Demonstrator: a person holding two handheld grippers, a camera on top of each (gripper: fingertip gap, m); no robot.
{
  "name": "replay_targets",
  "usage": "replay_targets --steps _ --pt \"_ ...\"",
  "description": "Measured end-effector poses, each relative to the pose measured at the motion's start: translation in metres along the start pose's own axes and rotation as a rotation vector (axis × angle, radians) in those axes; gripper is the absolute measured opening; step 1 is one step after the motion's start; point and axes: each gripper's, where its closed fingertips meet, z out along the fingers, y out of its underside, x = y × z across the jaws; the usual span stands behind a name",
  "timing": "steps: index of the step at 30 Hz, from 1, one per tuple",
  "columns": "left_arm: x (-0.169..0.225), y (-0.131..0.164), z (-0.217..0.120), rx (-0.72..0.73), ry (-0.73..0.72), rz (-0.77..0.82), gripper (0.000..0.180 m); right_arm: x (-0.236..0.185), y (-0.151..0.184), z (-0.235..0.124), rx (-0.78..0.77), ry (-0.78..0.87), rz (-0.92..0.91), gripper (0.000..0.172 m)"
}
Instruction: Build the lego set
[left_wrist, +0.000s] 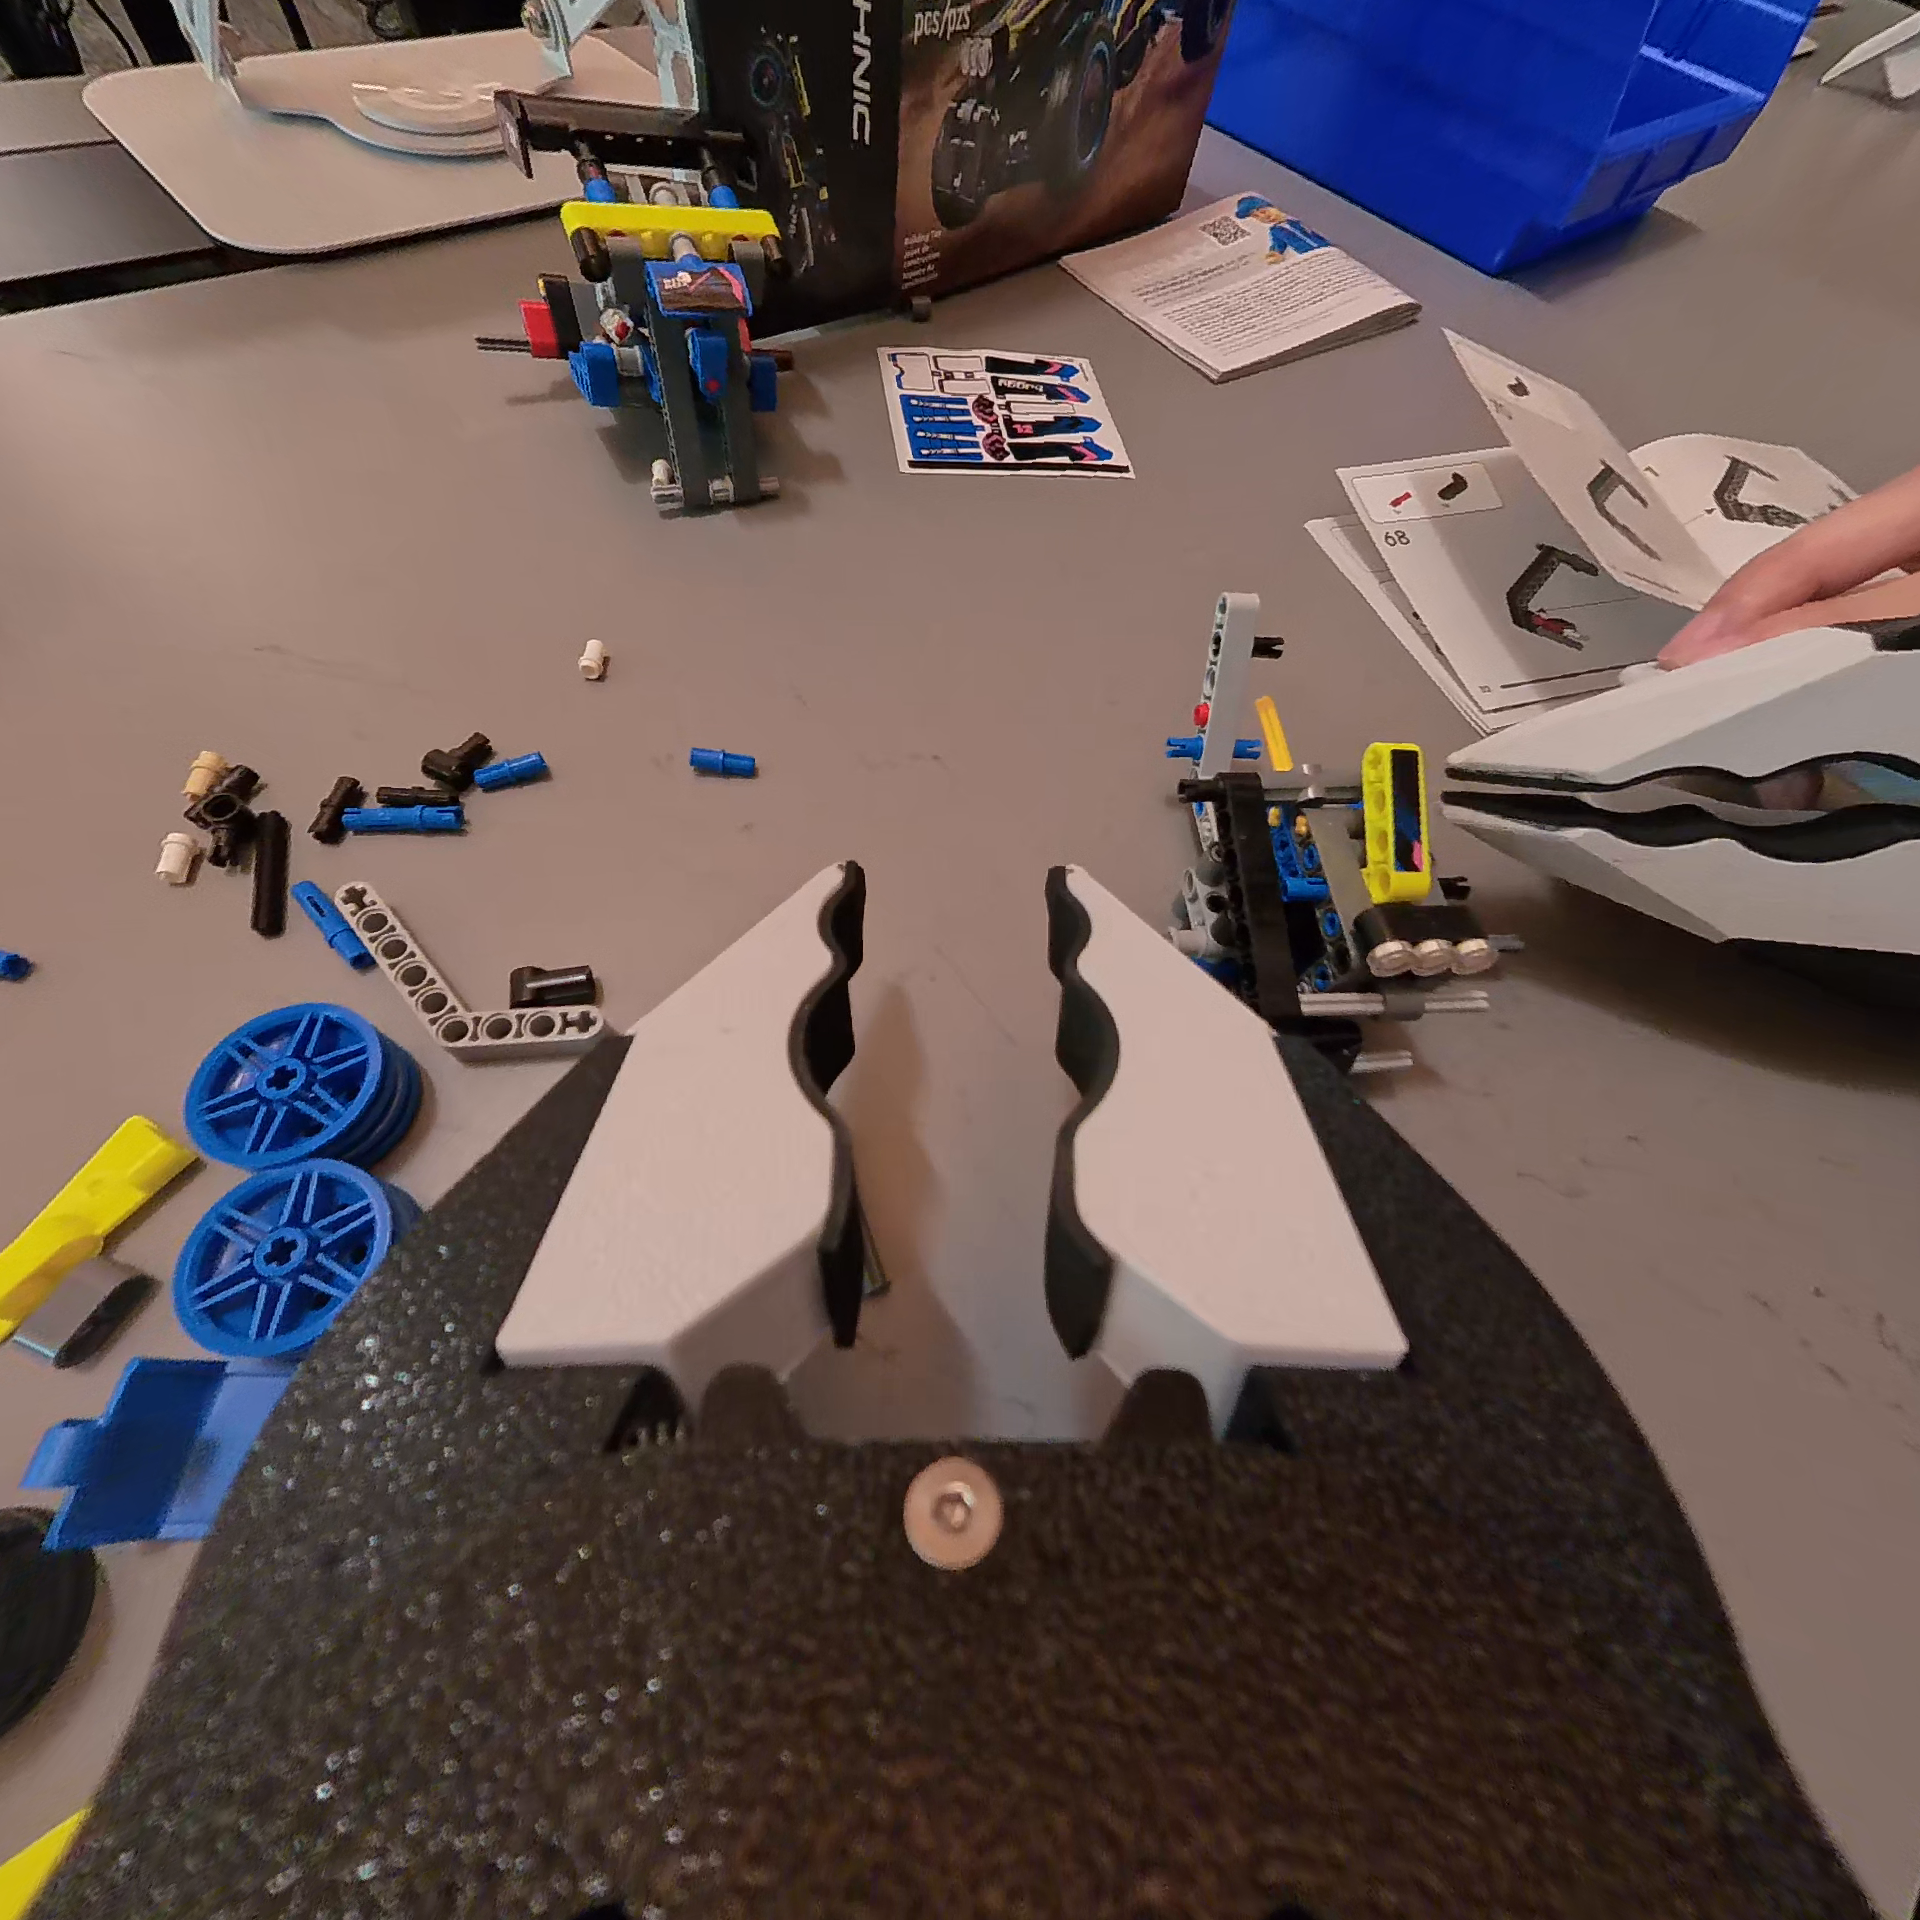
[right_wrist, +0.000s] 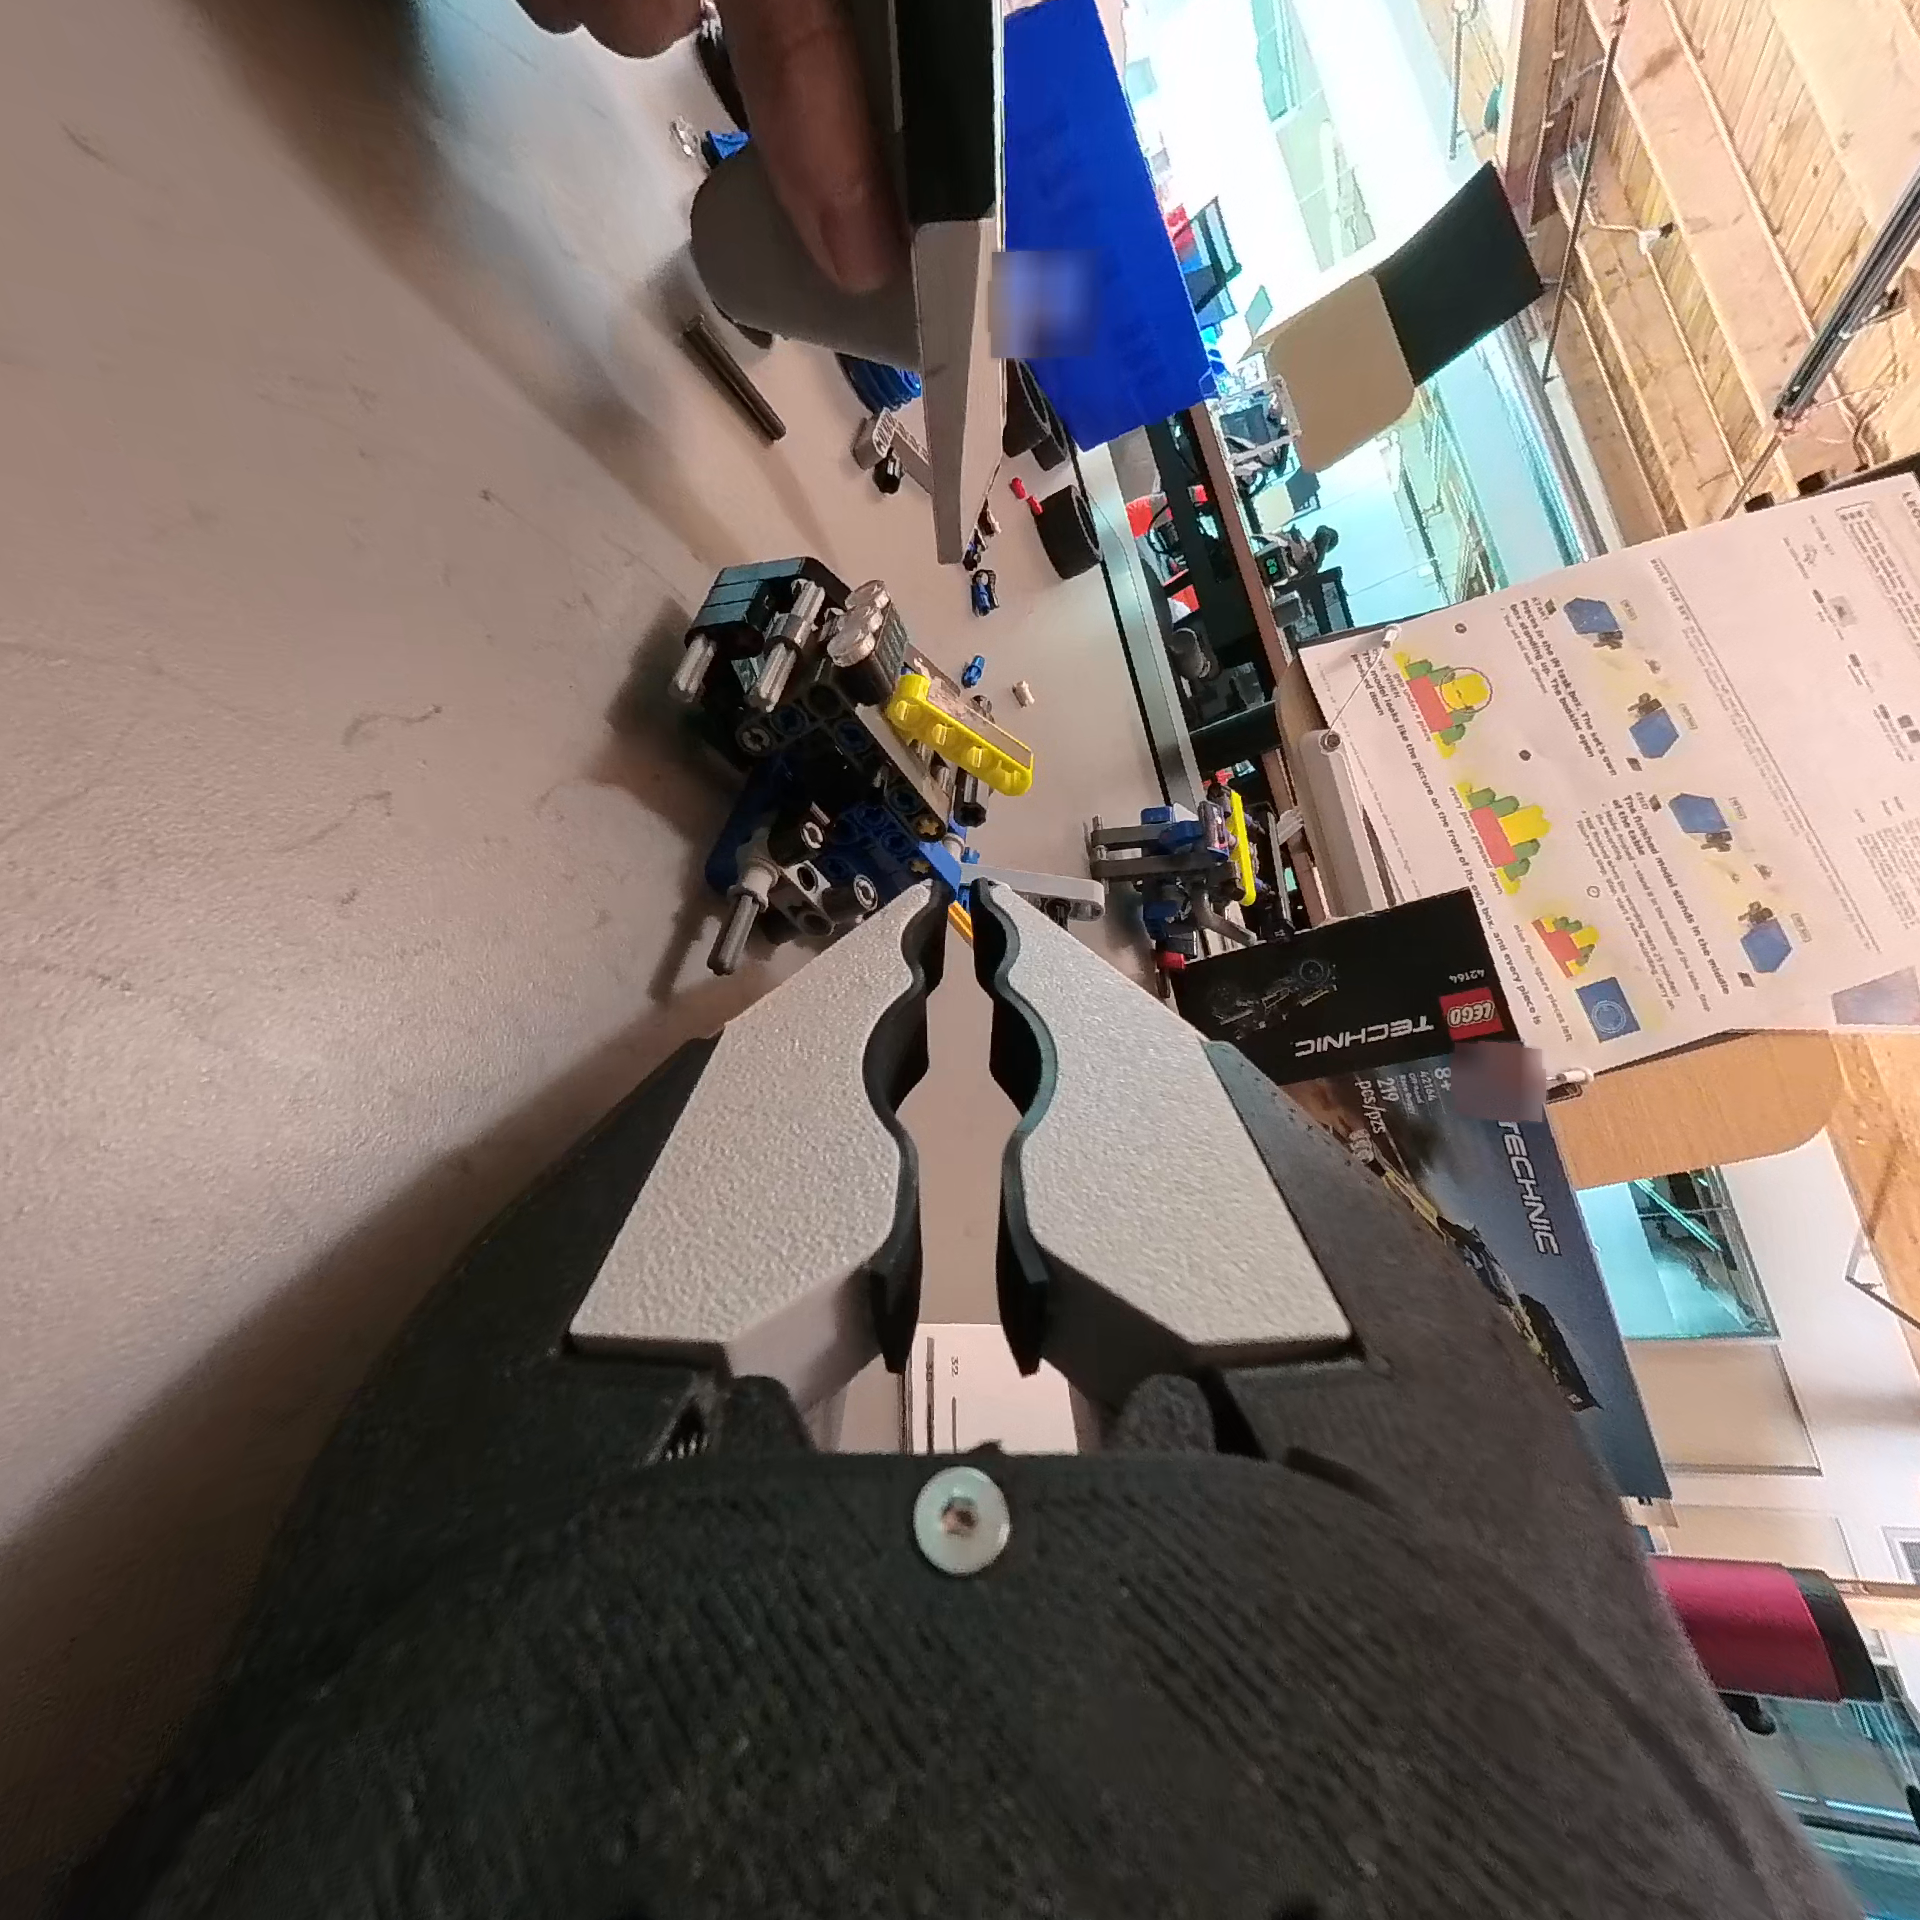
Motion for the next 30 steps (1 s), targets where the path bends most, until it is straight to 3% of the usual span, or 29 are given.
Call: replay_targets --steps 12,19,22,26,30 --pt "0.001 0.000 0.000 0.001 0.010 0.001 0.032 0.004 -0.001 -0.002 0.008 0.024 -0.005 0.002" --pt "0.028 -0.016 -0.025 0.164 0.240 -0.027 0.025 0.009 -0.004 -0.006 0.035 0.048 0.011 0.001" --pt "0.045 0.002 -0.028 0.053 0.332 0.030 0.025 0.010 -0.005 -0.008 0.044 0.062 0.000 0.001" --pt "0.052 0.029 -0.021 -0.128 0.324 0.121 0.025 0.008 -0.017 -0.013 0.107 0.066 -0.026 0.001" --pt "0.059 0.037 -0.018 -0.190 0.313 0.211 0.028 -0.003 -0.030 -0.018 0.176 0.011 -0.029 0.003"
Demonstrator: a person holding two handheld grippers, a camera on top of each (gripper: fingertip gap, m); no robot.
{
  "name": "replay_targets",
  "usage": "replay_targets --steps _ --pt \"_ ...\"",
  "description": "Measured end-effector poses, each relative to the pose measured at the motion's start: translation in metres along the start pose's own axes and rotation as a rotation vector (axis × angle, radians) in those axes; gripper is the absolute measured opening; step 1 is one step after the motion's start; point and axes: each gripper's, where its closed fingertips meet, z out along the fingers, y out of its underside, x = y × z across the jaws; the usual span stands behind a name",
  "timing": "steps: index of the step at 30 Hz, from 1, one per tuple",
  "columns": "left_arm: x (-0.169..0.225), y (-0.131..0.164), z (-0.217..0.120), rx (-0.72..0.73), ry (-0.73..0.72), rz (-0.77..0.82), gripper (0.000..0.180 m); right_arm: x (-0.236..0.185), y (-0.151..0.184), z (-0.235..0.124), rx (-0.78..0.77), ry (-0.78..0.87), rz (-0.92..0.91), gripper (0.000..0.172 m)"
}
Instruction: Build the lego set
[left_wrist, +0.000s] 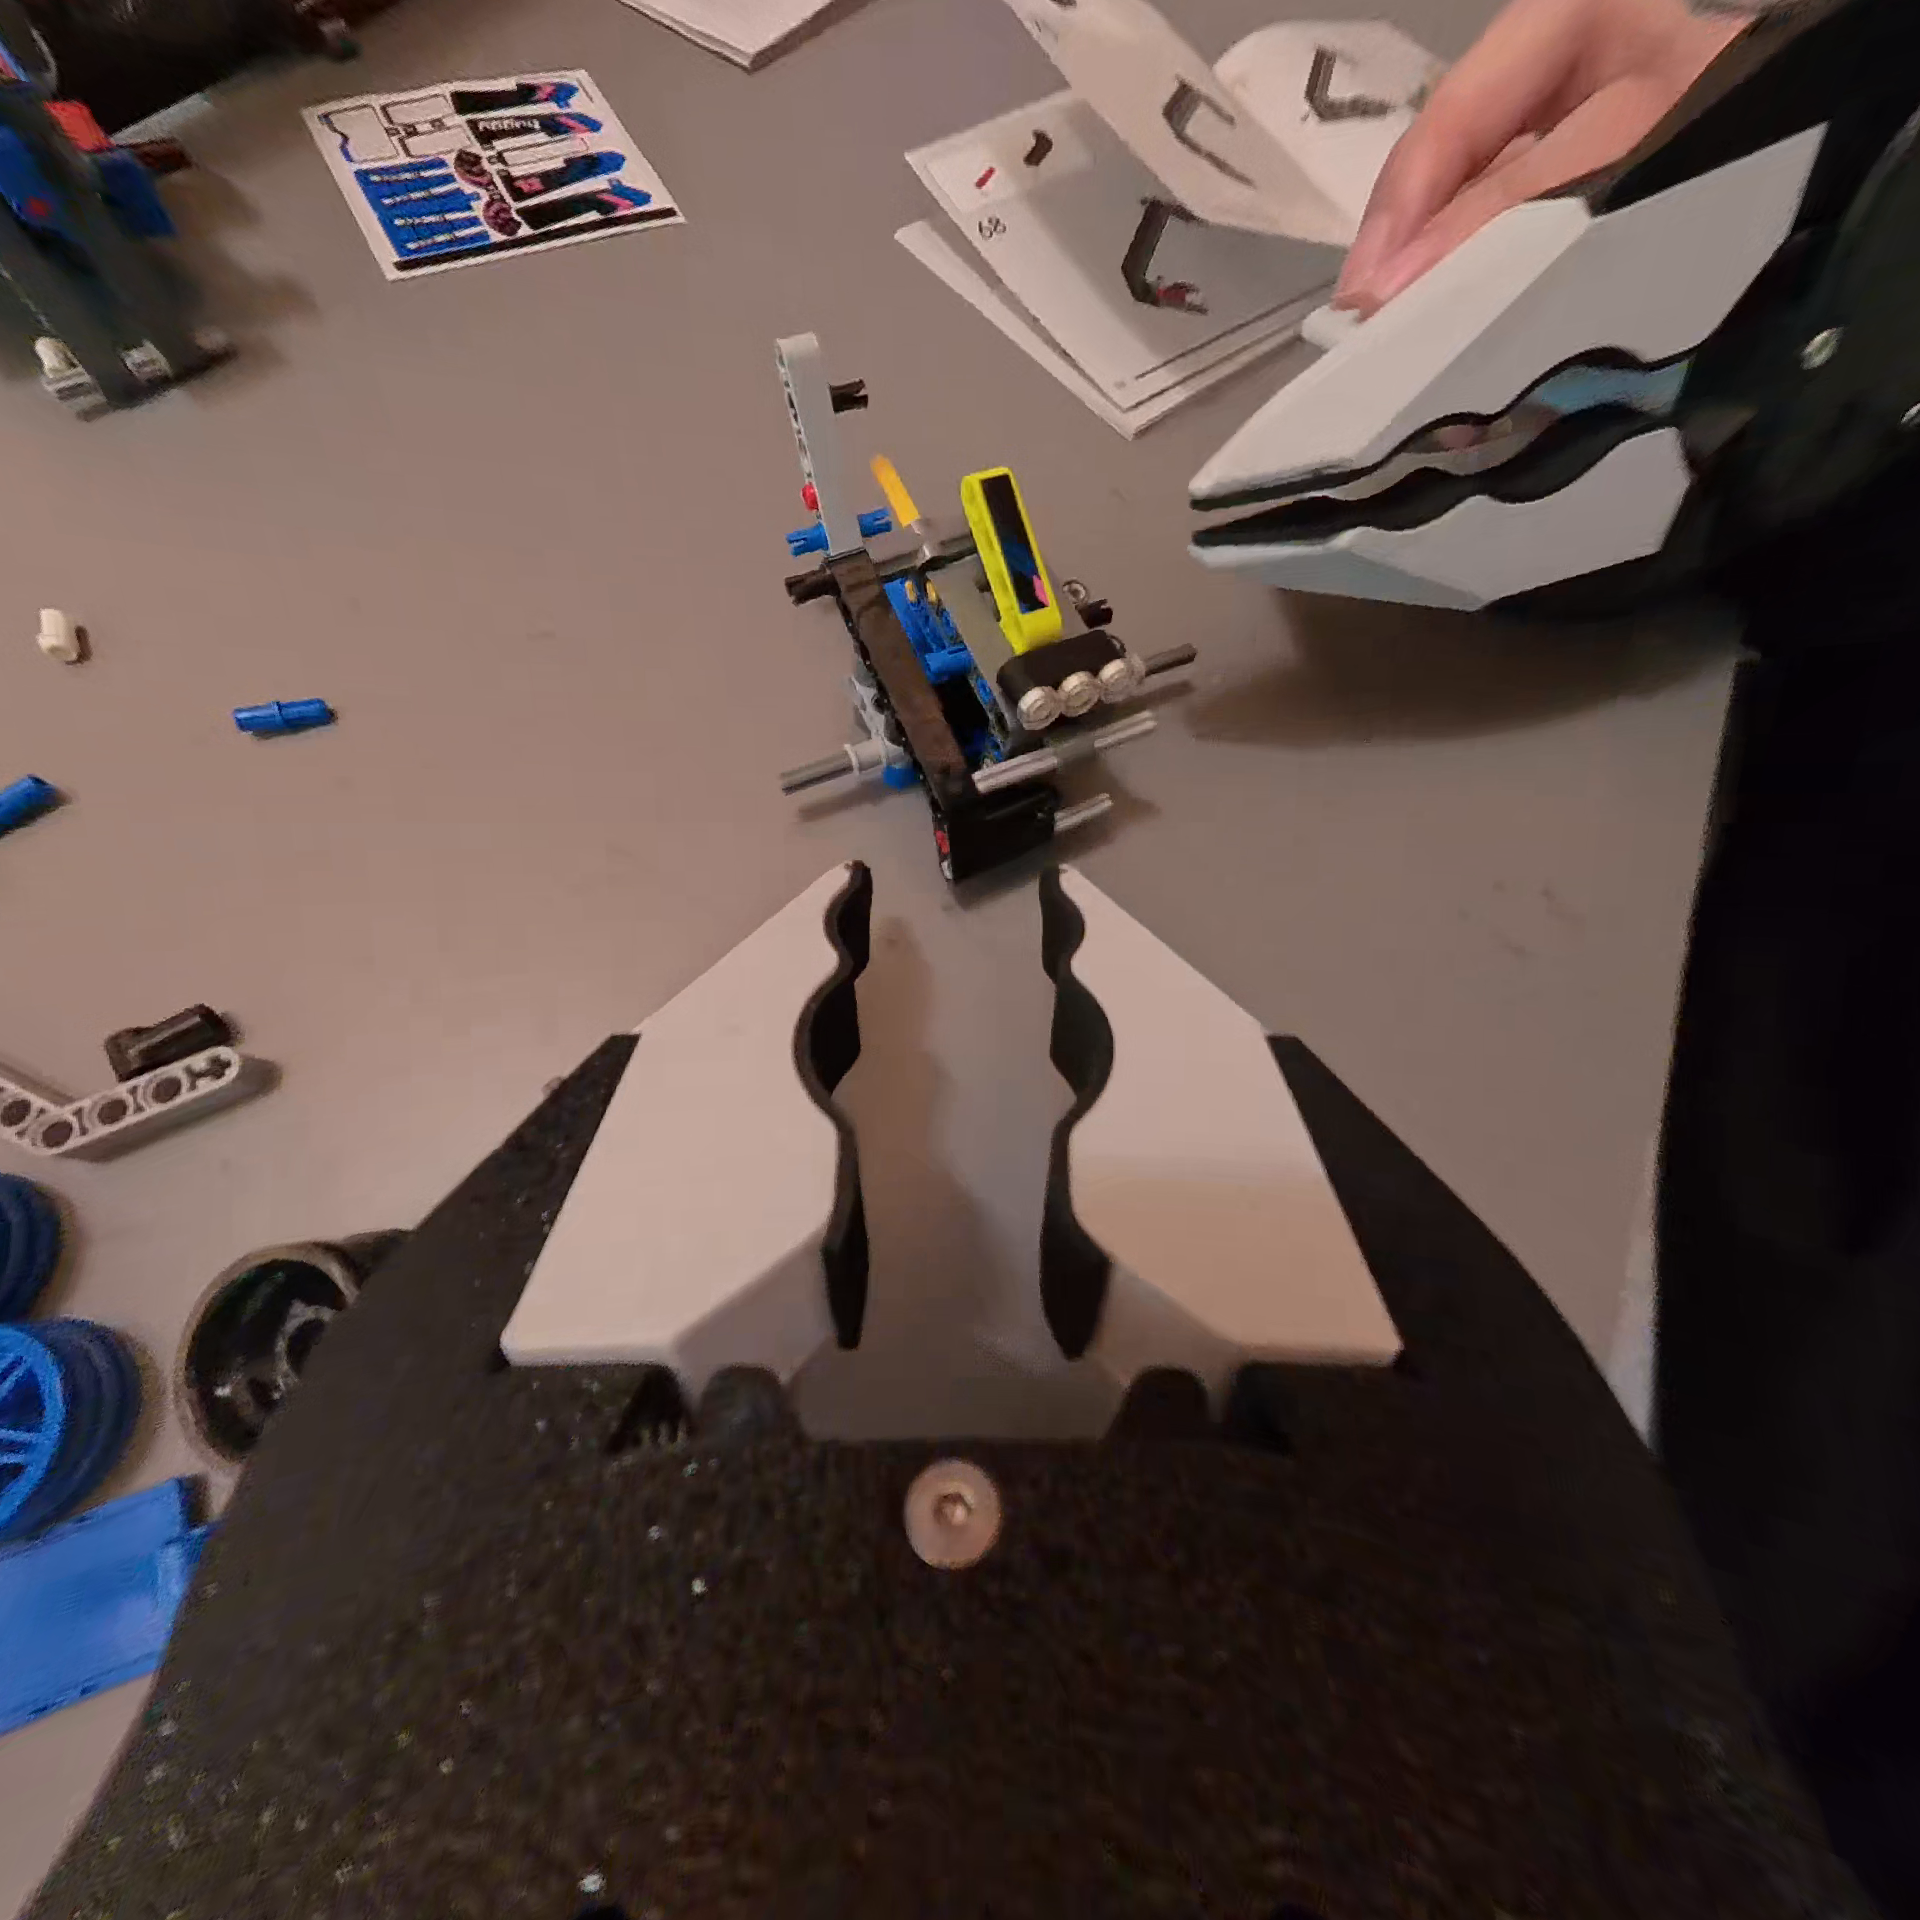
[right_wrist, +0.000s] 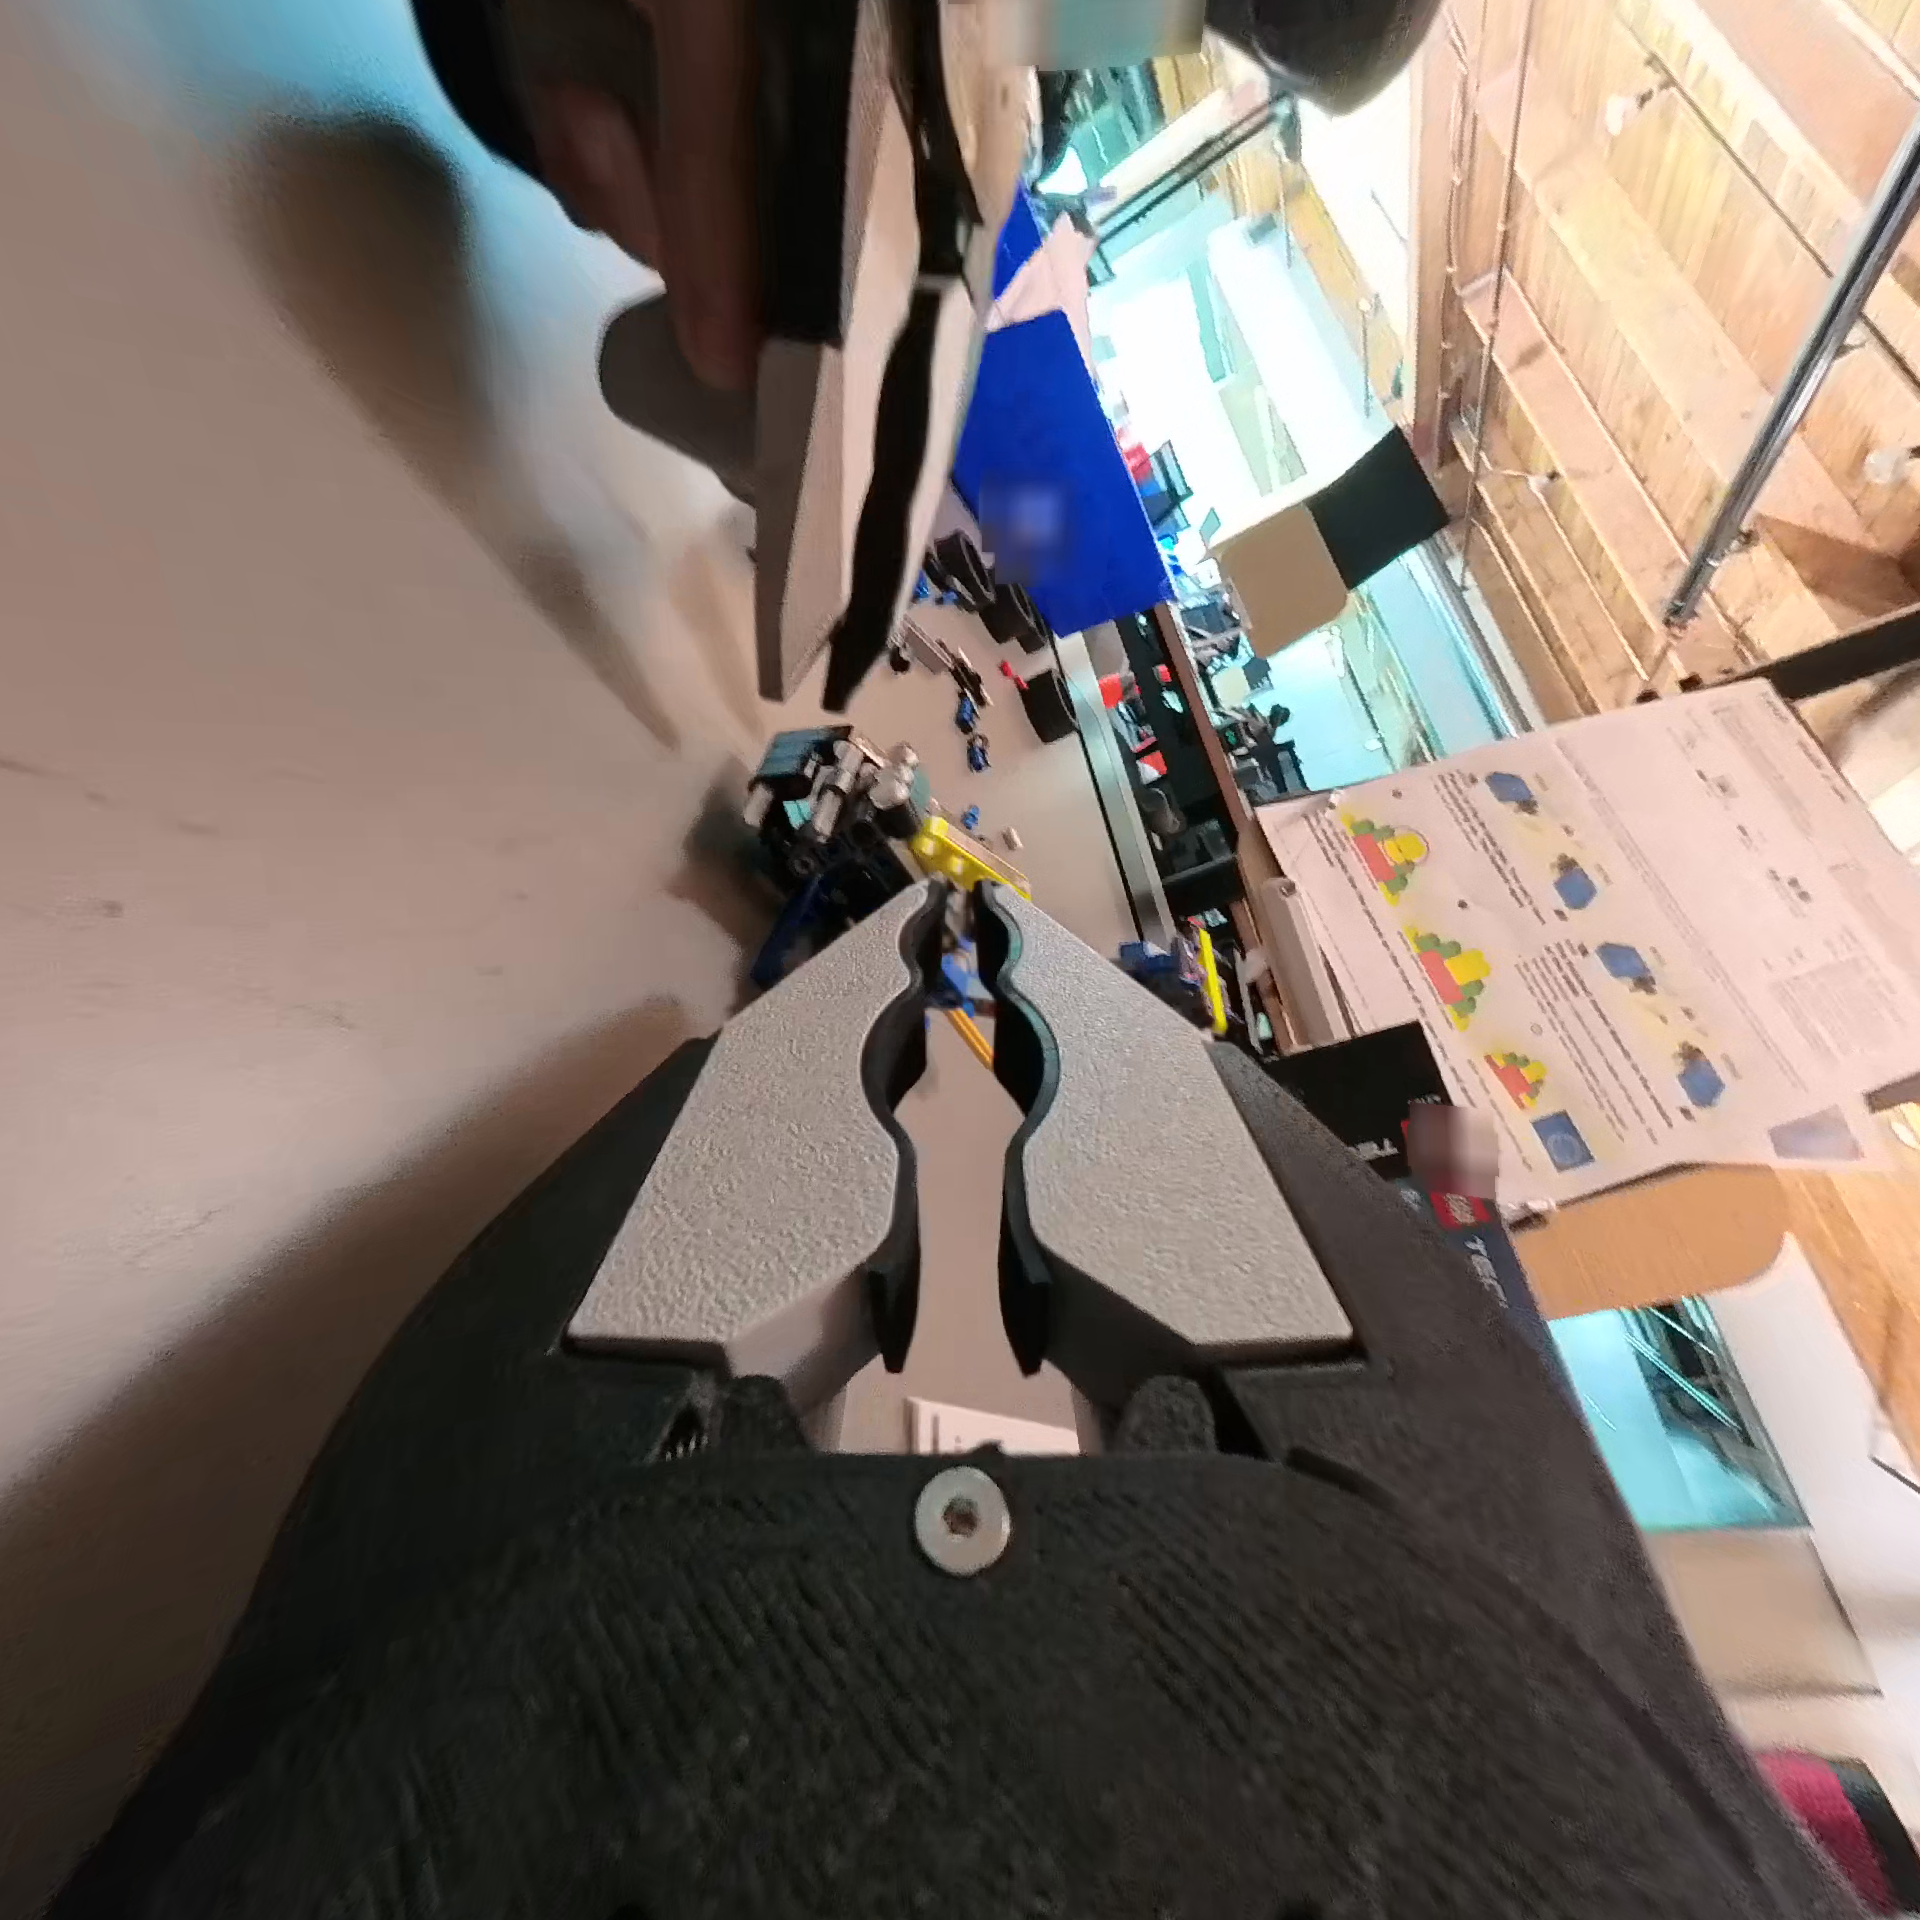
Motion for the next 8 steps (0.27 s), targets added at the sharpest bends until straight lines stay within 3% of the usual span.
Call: replay_targets --steps 8 --pt "0.000 -0.002 0.009 0.004 0.008 0.045 0.023 -0.019 -0.010 0.006 0.009 -0.091 0.002 0.009"
